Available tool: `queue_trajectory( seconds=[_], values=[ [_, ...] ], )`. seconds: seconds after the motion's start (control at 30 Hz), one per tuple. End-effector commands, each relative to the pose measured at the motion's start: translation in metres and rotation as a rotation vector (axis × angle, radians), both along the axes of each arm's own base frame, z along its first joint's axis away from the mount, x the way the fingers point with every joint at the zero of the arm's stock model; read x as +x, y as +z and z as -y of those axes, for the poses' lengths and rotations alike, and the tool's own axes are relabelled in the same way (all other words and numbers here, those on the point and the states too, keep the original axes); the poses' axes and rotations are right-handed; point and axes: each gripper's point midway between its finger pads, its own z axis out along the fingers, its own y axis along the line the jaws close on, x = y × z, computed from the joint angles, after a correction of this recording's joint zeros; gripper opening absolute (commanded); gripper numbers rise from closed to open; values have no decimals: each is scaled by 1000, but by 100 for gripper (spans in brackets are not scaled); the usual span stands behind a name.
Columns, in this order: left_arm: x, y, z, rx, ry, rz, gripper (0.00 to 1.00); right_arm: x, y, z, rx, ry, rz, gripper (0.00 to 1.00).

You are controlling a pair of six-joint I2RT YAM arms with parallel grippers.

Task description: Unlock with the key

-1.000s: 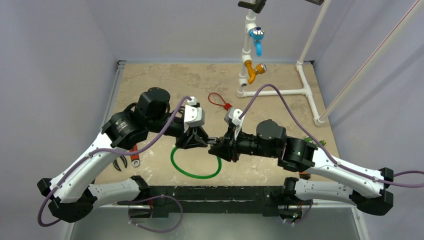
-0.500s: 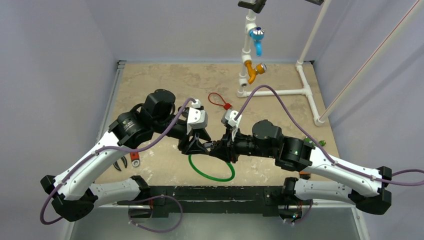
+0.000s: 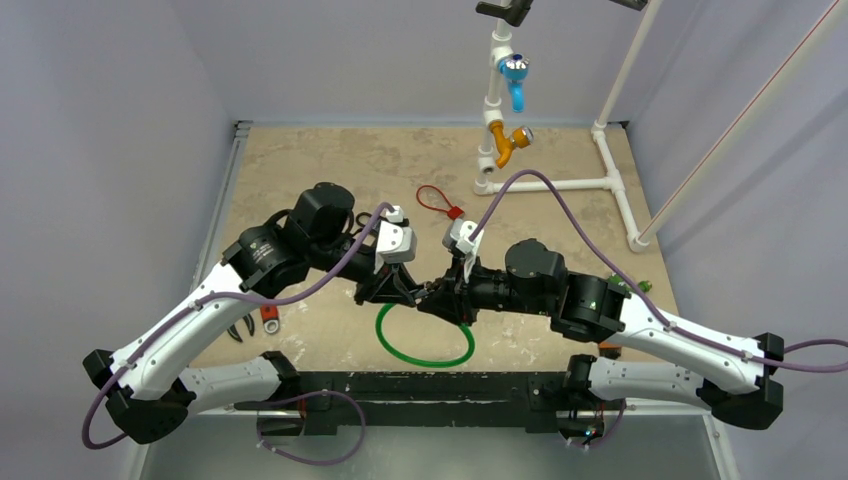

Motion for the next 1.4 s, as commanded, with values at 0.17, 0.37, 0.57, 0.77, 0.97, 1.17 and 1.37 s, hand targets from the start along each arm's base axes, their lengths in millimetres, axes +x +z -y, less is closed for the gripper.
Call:
queue_trajectory(
  seconds=[0.17, 0.37, 0.57, 0.77, 0.97, 1.17, 1.37],
  values=[
    [4, 14, -3, -53, 1, 66, 0, -6, 46, 4, 115, 30, 66, 18],
    [8, 14, -9, -49, 30, 81, 0, -1, 47, 28, 78, -44, 82, 57],
    [10, 11, -12, -30, 37, 93, 0, 10, 80, 52, 130, -142, 157, 57],
    [8, 12, -13, -28, 32, 84, 0, 18, 95, 44, 139, -150, 203, 48],
    [5, 13, -14, -29, 23, 74, 0, 18, 78, 30, 77, -102, 210, 43],
    [4, 15, -13, -33, 19, 73, 0, 9, 77, 26, 77, -40, 222, 37],
    [2, 19, -13, -40, 10, 65, 0, 10, 71, 25, 57, -34, 221, 24]
  ],
)
